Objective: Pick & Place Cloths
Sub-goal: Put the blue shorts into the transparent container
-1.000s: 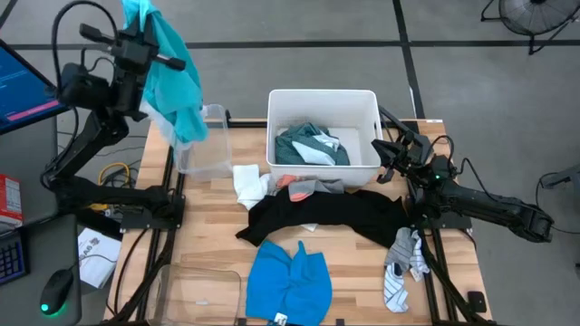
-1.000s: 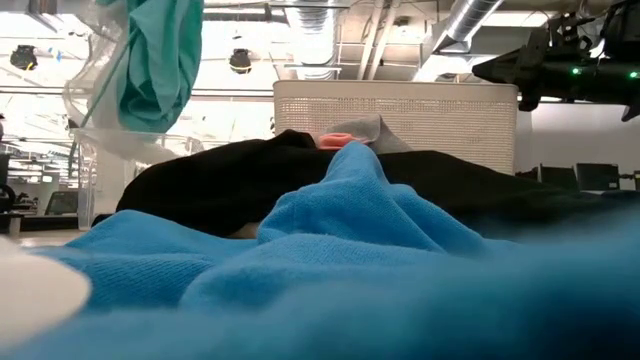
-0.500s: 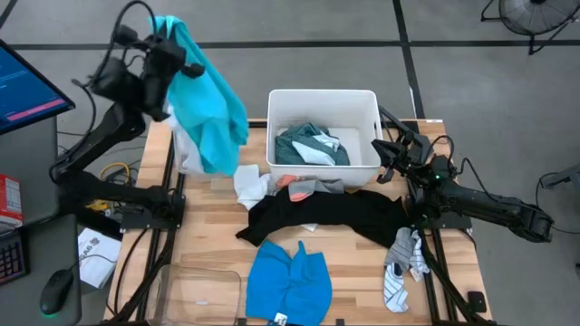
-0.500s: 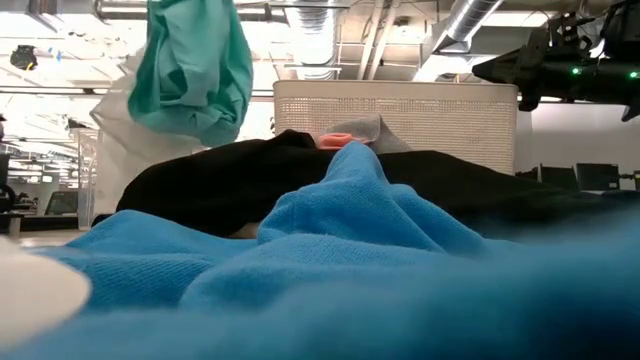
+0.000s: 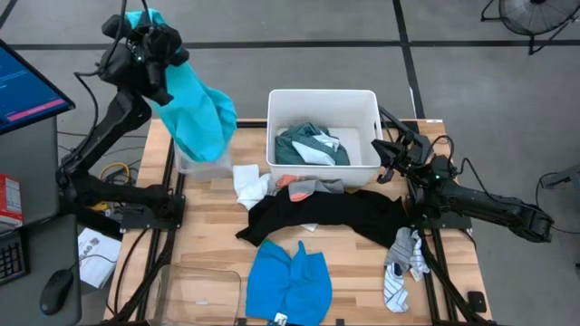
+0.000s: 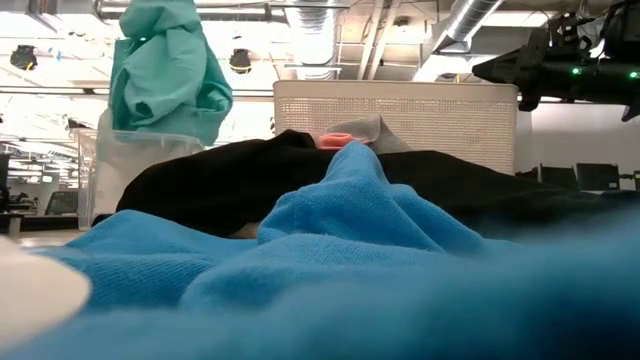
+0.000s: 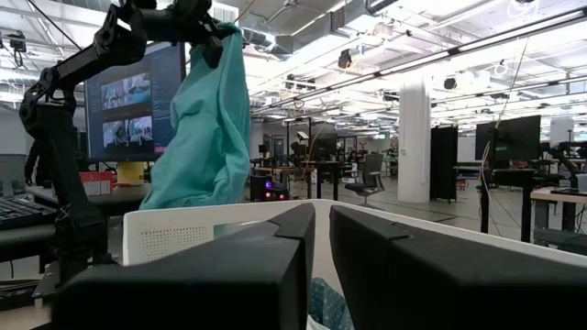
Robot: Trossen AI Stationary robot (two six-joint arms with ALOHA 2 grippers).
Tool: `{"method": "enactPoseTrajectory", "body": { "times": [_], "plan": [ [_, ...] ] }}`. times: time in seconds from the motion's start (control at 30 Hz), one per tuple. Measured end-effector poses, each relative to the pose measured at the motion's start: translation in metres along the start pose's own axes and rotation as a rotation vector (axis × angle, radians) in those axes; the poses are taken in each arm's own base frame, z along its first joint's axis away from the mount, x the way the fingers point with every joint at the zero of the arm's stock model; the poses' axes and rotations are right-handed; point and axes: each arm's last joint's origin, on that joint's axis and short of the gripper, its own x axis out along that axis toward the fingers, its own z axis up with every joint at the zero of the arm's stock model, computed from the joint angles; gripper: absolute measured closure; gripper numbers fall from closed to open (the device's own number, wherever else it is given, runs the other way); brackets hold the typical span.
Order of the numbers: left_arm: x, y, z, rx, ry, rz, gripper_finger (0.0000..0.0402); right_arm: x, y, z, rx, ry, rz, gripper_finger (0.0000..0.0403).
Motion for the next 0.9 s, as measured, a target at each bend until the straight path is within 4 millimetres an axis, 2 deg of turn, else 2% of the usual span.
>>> {"method": "enactPoseTrajectory", "body": {
  "times": [0.07,0.23,0.43,0.57,0.67,0.77,0.9],
  "plan": [
    [0.007,0.002,-0.005,-0.027,0.012,0.022,0.0401,0.0,0.0,0.0,0.0,0.0,0.0,0.0365],
    [0.019,-0.001,-0.005,-0.218,-0.018,0.054,0.0401,0.0,0.0,0.0,0.0,0.0,0.0,0.0365],
    [0.03,-0.016,-0.001,-0.181,0.046,0.085,0.0401,0.0,0.0,0.0,0.0,0.0,0.0,0.0365],
    [0.032,-0.037,0.008,-0.237,0.062,0.053,0.0401,0.0,0.0,0.0,0.0,0.0,0.0,0.0365],
    [0.026,-0.053,0.016,-0.258,0.174,0.057,0.0401,0.0,0.0,0.0,0.0,0.0,0.0,0.0365],
    [0.014,-0.064,0.02,-0.174,0.312,0.058,0.0401,0.0,0.0,0.0,0.0,0.0,0.0,0.0365],
    [-0.021,-0.064,0.026,-0.256,0.297,0.005,0.0401,0.0,0.0,0.0,0.0,0.0,0.0,0.0365]
  ]
}}
